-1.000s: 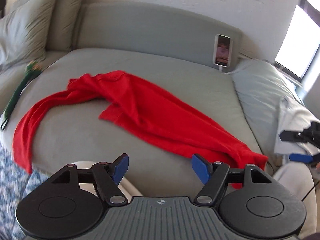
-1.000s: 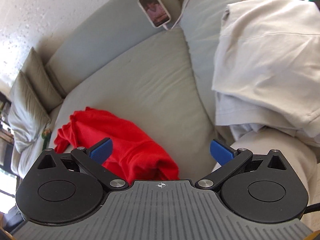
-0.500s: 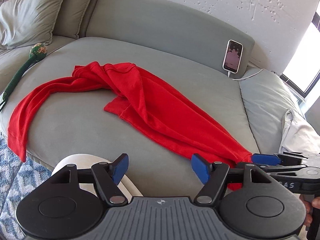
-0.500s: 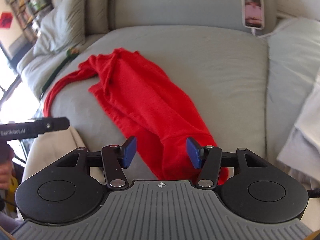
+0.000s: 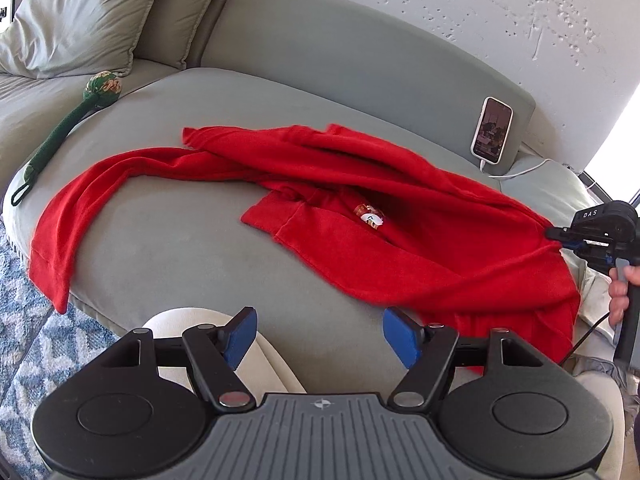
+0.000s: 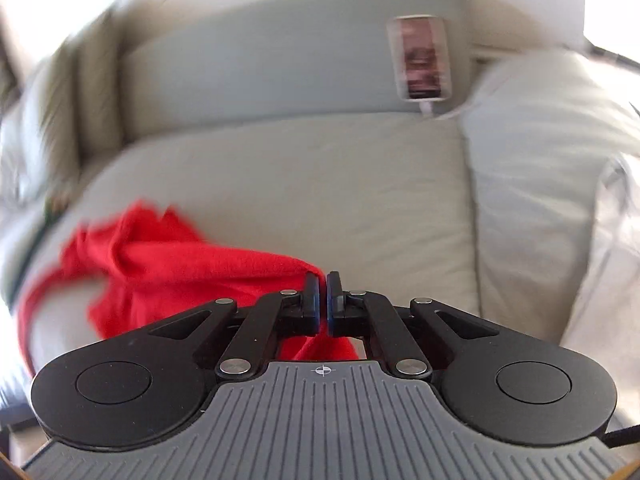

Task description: Fold clothes

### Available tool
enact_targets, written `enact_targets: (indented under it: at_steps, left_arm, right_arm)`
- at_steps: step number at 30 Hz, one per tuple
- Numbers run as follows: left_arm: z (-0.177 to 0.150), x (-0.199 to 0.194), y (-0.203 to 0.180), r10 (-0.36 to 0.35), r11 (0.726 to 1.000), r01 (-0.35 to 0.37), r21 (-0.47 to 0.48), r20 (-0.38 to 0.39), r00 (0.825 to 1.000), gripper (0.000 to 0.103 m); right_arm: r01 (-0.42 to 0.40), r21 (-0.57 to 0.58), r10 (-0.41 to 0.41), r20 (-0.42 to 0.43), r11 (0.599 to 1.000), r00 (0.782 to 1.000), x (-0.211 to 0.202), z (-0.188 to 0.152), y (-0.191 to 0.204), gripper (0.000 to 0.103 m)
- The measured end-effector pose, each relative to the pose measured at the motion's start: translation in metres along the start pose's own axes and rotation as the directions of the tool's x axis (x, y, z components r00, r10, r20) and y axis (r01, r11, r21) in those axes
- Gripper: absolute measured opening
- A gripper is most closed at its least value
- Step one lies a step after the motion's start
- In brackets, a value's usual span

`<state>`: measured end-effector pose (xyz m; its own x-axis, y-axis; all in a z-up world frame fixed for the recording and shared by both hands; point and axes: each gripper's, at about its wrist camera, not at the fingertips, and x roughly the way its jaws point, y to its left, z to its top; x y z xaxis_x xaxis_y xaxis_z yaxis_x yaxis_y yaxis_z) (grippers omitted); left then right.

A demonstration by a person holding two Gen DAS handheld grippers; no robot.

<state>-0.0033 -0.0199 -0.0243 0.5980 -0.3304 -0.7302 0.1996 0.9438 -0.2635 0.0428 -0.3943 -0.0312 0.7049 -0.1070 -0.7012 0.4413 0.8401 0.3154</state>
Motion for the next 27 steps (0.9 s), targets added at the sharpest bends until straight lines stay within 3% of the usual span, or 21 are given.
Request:
enact_targets:
  at_steps: [1,3,6,7,10,13,16,18,19,21,24,26,27]
  left_arm:
    - [0.000,0.001,-0.001,-0.007,1.000,0.007,0.004,-0.003,1.000,0.069]
    - [-0.001,0.002,-0.004,-0.021,1.000,0.022,0.017,-0.007,1.000,0.069]
    - [-0.004,0.006,-0.009,-0.036,0.999,0.037,0.032,-0.028,0.999,0.069]
    - [-0.004,0.008,-0.011,-0.039,0.998,0.040,0.039,-0.035,0.999,0.069]
    - [-0.006,0.011,-0.019,-0.048,0.997,0.051,0.062,-0.047,0.998,0.069]
    - [-0.007,0.011,-0.023,-0.052,0.996,0.055,0.074,-0.046,0.998,0.069]
    - [-0.008,0.007,-0.025,-0.039,0.996,0.041,0.077,-0.032,0.999,0.069]
    - [-0.007,0.005,-0.022,-0.025,0.997,0.026,0.068,-0.023,0.999,0.070]
    - [-0.006,0.005,-0.019,-0.018,0.998,0.019,0.058,-0.021,1.000,0.070]
    - [-0.005,0.005,-0.012,-0.007,0.999,0.007,0.037,-0.021,1.000,0.070]
    - [-0.003,0.007,-0.004,0.003,1.000,-0.003,0.010,-0.026,1.000,0.070]
    - [-0.002,0.009,-0.001,0.002,1.000,-0.002,-0.001,-0.031,1.000,0.070]
    - [-0.002,0.009,0.000,0.001,1.000,-0.001,-0.003,-0.033,0.999,0.070]
  right_arm:
    - [0.047,0.101,-0.046,-0.011,0.994,0.999,0.003,0.012,-0.019,0.003]
    - [0.146,0.158,-0.142,-0.035,0.977,0.989,0.007,0.021,-0.043,0.003]
    - [0.235,0.145,-0.225,-0.082,0.961,0.971,0.003,0.013,-0.065,0.031]
    - [0.214,0.147,-0.201,-0.099,0.966,0.975,0.000,0.008,-0.070,0.052]
    - [0.107,0.136,-0.093,-0.102,0.985,0.990,-0.011,-0.010,-0.074,0.053]
    - [-0.034,-0.017,0.032,-0.103,0.999,0.994,-0.018,-0.023,-0.050,0.053]
    - [-0.171,-0.190,0.145,-0.144,0.967,0.979,-0.017,-0.038,-0.014,0.051]
    - [-0.225,-0.226,0.183,-0.192,0.948,0.964,-0.008,-0.045,0.005,0.051]
    - [-0.238,-0.204,0.193,-0.218,0.950,0.957,-0.003,-0.048,0.011,0.051]
    - [-0.262,-0.031,0.243,-0.279,0.965,0.929,0.013,-0.054,0.007,0.051]
    - [-0.241,0.290,0.335,-0.337,0.926,0.880,0.039,-0.067,-0.010,0.052]
    - [-0.209,0.410,0.356,-0.324,0.888,0.877,0.051,-0.078,-0.019,0.052]
    - [-0.204,0.434,0.353,-0.298,0.878,0.887,0.054,-0.080,-0.020,0.051]
